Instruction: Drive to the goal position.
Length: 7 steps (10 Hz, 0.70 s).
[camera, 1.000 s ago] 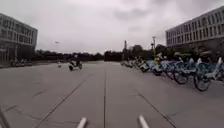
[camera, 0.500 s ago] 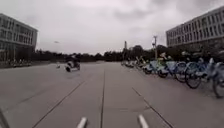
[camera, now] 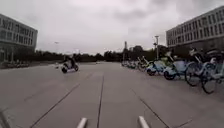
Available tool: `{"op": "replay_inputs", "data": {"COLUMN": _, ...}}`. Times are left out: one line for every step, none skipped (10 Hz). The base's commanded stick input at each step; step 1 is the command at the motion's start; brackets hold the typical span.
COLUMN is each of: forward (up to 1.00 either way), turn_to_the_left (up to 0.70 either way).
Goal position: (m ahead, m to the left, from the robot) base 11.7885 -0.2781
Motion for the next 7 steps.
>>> {"op": "replay_inputs", "data": {"forward": 1.0, "turn_to_the_left": -0.02}}
{"op": "replay_inputs", "data": {"forward": 1.0, "turn_to_the_left": -0.02}}
{"op": "replay_inputs", "data": {"forward": 1.0, "turn_to_the_left": -0.02}}
{"op": "replay_inputs", "data": {"forward": 1.0, "turn_to_the_left": -0.02}}
{"op": "replay_inputs", "data": {"forward": 1.0, "turn_to_the_left": -0.02}}
{"op": "replay_inputs", "data": {"forward": 1.0, "turn_to_the_left": -0.02}}
{"op": "replay_inputs", "data": {"forward": 1.0, "turn_to_the_left": -0.02}}
